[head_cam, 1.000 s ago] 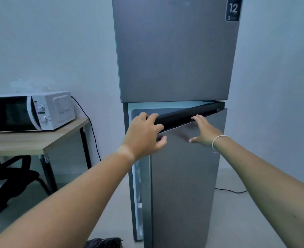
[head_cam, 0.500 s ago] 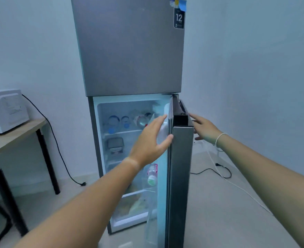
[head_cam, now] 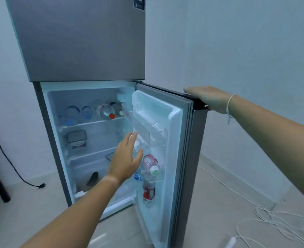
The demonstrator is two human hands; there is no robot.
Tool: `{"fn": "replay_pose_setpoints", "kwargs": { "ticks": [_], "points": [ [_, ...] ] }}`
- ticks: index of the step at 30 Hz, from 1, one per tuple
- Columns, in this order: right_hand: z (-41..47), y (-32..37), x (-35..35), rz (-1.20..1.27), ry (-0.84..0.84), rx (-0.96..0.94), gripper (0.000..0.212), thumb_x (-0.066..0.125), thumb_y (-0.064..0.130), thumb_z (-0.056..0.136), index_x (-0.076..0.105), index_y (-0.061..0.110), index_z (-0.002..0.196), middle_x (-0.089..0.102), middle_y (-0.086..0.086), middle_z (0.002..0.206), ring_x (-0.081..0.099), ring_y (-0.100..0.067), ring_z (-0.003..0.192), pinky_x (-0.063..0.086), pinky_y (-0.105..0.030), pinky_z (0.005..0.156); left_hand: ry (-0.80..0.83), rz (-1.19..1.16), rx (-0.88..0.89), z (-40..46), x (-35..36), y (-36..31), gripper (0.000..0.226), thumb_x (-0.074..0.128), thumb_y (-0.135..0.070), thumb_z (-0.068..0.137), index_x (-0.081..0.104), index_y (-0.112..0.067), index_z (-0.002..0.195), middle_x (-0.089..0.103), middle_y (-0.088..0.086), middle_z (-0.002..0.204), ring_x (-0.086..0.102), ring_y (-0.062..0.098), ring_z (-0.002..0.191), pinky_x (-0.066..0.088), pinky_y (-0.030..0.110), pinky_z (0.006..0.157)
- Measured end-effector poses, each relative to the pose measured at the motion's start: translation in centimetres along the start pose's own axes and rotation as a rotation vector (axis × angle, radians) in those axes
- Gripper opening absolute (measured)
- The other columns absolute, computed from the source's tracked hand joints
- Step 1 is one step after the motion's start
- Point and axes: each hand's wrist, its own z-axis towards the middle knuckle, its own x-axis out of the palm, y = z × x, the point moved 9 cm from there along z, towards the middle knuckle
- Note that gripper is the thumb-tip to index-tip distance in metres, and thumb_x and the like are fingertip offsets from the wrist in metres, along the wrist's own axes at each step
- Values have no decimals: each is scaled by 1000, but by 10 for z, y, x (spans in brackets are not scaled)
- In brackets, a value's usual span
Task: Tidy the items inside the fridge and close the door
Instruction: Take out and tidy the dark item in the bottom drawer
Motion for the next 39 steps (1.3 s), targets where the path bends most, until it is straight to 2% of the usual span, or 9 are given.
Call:
{"fn": "replay_pose_setpoints", "kwargs": {
  "ticks": [2, 4, 7, 9, 13, 19, 25, 30, 39],
  "points": [
    [-4, 6, -8, -249, -70, -52, 40, 53, 49, 87, 60, 27, 120, 57, 2, 133, 53, -17, 118, 39, -30, 104, 117, 35, -34, -1, 21, 12, 60, 47, -35, 89, 32, -17, 145, 34, 2, 153, 32, 19, 140, 26, 32, 116],
    [-6, 7, -15, -430, -133, -71, 48, 53, 43, 89, 52, 22, 132, 52, -1, 140, 47, -21, 128, 36, -30, 105, 281, 103, -48, -5, 47, 17, 67, 42, -47, 83, 33, -20, 144, 34, 2, 153, 33, 21, 140, 25, 32, 115],
    [-5, 2, -23, -565, -208, -72, 45, 46, 36, 92, 48, 21, 135, 52, -5, 140, 49, -27, 125, 40, -34, 100, 464, 206, -1, -9, 82, 7, 70, 34, -54, 81, 31, -27, 145, 25, -1, 157, 25, 17, 143, 20, 29, 117],
    [2, -7, -26, -714, -268, -47, 43, 37, 32, 95, 46, 19, 136, 50, -10, 138, 47, -34, 123, 42, -39, 97, 519, 277, 78, -7, 101, -5, 86, 19, -61, 66, 29, -29, 146, 22, -4, 158, 24, 16, 144, 20, 29, 118],
    [12, -23, -34, -917, -388, 3, 41, 28, 27, 100, 39, 16, 138, 46, -11, 140, 40, -37, 125, 38, -44, 97, 584, 413, 223, 7, 135, -25, 61, 39, -40, 91, 21, -27, 148, 14, -4, 160, 17, 21, 146, 18, 33, 120],
    [35, -50, -54, -994, -506, 44, 41, 32, 10, 96, 37, 14, 137, 47, -10, 137, 41, -35, 124, 32, -46, 102, 618, 484, 304, 30, 179, -44, 59, 37, -36, 95, 17, -25, 149, 11, 0, 161, 14, 26, 147, 19, 41, 120],
    [58, -83, -75, -911, -634, 36, 53, 33, 1, 89, 32, 14, 141, 41, -7, 143, 30, -35, 130, 33, -42, 100, 541, 322, 320, 44, 212, -51, 56, 41, -31, 94, 24, -29, 147, 8, -3, 161, 11, 21, 148, 17, 33, 120],
    [77, -104, -91, -816, -727, -8, 57, 35, 2, 87, 31, 15, 143, 38, -4, 145, 21, -33, 138, 35, -40, 99, 489, 307, 349, 54, 236, -57, 63, 41, -33, 91, 15, -29, 149, 7, -1, 161, 4, 20, 149, 14, 33, 122],
    [107, -126, -111, -731, -763, -102, 47, 35, 5, 91, 41, 12, 137, 46, -6, 141, 27, -33, 136, 38, -43, 103, 562, 299, 408, 75, 254, -59, 64, 41, -26, 91, 13, -28, 149, 10, -4, 161, 7, 15, 149, 20, 38, 120]
  ]
}}
